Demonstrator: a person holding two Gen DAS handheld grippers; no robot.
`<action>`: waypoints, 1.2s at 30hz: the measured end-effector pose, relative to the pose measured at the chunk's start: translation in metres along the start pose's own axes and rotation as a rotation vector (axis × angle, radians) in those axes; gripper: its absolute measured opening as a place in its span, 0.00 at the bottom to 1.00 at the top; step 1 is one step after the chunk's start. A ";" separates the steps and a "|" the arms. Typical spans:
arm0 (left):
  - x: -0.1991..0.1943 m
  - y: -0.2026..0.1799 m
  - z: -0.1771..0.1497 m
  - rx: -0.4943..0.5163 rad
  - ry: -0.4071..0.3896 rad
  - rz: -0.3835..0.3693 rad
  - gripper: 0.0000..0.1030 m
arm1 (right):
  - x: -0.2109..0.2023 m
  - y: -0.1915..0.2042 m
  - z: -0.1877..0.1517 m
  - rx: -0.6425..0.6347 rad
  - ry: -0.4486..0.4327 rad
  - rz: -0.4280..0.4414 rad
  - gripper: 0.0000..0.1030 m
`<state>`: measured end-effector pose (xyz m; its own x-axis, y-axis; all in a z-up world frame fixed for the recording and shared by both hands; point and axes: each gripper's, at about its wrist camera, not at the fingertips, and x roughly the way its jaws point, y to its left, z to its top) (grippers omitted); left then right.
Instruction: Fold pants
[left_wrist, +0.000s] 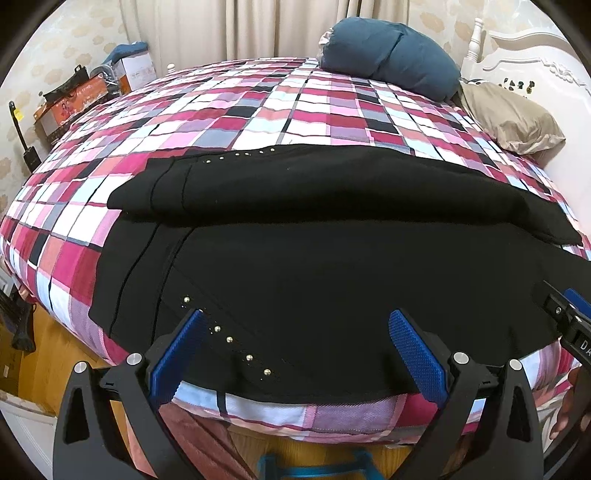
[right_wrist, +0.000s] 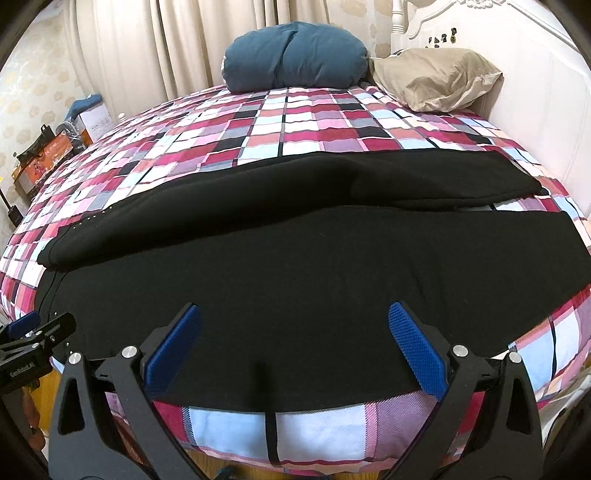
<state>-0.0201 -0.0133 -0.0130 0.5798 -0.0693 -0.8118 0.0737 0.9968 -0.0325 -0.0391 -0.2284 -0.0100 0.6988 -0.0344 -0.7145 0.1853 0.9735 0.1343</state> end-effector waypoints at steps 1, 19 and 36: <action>0.000 0.000 0.000 0.000 0.002 -0.001 0.96 | 0.000 0.000 0.000 0.000 0.001 -0.001 0.98; 0.005 0.000 -0.004 -0.005 0.020 -0.006 0.96 | 0.001 -0.005 -0.002 0.001 0.006 -0.004 0.98; 0.010 0.002 -0.007 -0.011 0.035 -0.008 0.96 | 0.006 0.000 -0.006 -0.003 0.027 -0.008 0.98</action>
<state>-0.0198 -0.0119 -0.0246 0.5506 -0.0759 -0.8313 0.0694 0.9966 -0.0451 -0.0391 -0.2271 -0.0180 0.6785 -0.0366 -0.7337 0.1891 0.9738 0.1264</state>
